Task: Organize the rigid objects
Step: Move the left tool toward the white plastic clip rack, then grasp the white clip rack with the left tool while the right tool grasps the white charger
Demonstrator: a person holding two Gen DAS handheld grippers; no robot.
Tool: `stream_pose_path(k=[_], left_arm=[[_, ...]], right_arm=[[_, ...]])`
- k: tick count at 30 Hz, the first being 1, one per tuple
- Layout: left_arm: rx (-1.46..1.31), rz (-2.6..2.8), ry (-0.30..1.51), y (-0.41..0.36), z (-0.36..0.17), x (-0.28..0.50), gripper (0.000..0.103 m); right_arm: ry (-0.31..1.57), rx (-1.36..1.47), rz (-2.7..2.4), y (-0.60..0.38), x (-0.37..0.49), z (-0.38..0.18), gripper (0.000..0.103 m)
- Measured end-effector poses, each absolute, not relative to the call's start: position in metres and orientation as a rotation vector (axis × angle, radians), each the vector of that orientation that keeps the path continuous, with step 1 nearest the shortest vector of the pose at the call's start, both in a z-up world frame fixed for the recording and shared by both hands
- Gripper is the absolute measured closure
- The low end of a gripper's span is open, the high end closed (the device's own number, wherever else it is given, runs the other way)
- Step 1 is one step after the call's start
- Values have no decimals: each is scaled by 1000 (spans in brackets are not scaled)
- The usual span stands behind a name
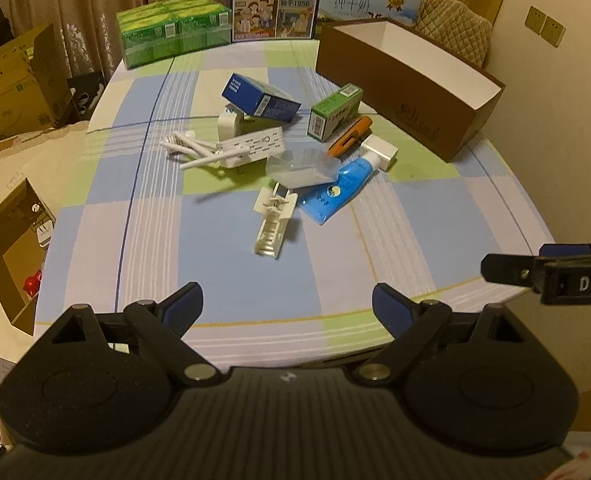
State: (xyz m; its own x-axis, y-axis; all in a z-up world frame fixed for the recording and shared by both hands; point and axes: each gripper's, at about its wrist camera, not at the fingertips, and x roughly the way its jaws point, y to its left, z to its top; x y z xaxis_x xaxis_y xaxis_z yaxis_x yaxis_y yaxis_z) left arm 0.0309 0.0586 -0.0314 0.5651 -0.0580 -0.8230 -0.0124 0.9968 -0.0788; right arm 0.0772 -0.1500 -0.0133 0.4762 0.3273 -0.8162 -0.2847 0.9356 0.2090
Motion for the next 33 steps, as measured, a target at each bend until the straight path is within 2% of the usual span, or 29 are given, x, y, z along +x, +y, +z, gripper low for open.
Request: stream_pose_path(k=[8,14,19,25,33], left_arm=[[-73,-65,1004,71,-51,39,13],[-67,-99,1006,71,-65,52,19],[-62,-88,986,68,-74,72,19],[-54,-74,979,66,-89,103,35],[-8,-36,997,61,-116,151,36]], right_arm=[[979,46,344,-149,72,-17,2],[993,60,312,-157,76,-26,2],[984,61,302,-166,92,-33,2],[988,47,339,-170,134,-42,2],[1009,8,395,-177,189,-51,2]])
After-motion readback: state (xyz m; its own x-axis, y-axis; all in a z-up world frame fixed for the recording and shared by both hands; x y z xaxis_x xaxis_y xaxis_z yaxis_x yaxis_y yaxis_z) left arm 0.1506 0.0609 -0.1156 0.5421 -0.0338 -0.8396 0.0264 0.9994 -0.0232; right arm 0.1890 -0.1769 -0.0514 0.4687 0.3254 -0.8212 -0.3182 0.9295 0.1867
